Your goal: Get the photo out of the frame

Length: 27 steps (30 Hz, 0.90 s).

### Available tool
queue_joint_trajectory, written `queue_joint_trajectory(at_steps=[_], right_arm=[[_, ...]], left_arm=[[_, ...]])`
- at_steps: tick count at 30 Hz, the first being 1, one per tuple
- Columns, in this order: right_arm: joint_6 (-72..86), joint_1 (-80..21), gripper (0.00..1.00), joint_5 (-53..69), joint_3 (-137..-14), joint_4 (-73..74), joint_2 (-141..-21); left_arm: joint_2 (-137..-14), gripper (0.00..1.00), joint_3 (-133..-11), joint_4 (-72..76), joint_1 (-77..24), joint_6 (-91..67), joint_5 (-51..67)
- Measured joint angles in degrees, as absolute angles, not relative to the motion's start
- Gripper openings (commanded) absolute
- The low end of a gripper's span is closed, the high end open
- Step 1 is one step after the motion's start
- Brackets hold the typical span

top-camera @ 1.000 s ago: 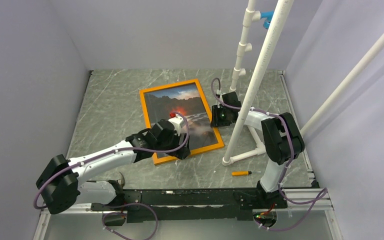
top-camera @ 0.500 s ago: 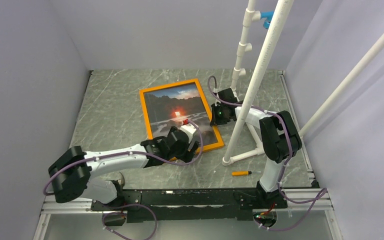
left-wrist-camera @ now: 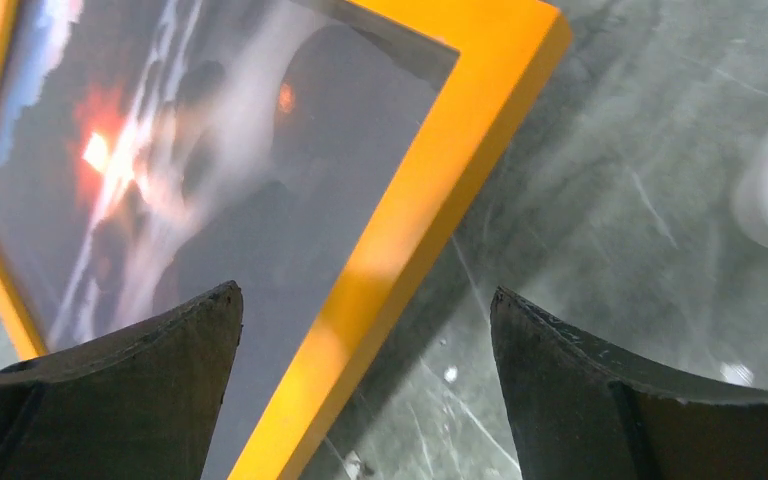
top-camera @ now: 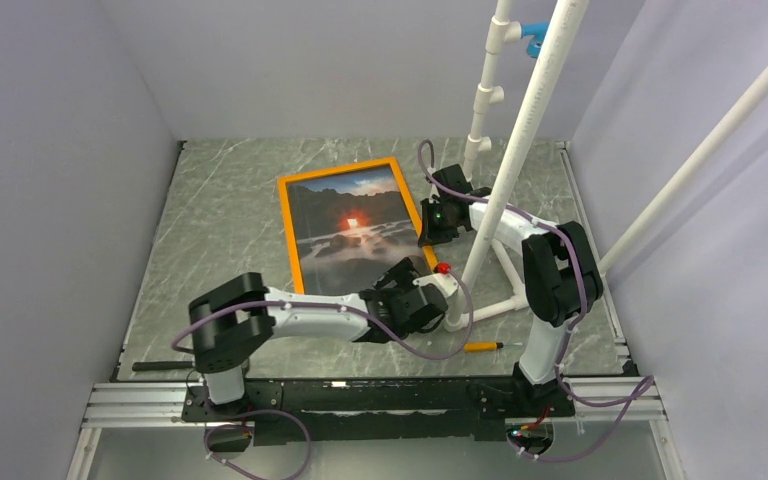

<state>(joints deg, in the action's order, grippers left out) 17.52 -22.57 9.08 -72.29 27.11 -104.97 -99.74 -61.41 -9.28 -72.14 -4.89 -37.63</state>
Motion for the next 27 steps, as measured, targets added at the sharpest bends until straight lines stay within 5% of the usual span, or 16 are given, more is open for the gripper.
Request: queue_joint_trajectory(at_steps=[13, 27], right_arm=[[18.68, -22.61, 0.0, 9.52, -72.38, 27.66, -104.97], [19.92, -22.61, 0.0, 10.55, -72.38, 26.3, -104.95]], left_arm=[[-112.38, 0.78, -67.16, -6.83, -73.97, 4.99, -55.18], [-114.28, 0.43, -63.88, -0.21, -73.73, 11.35, -58.65]])
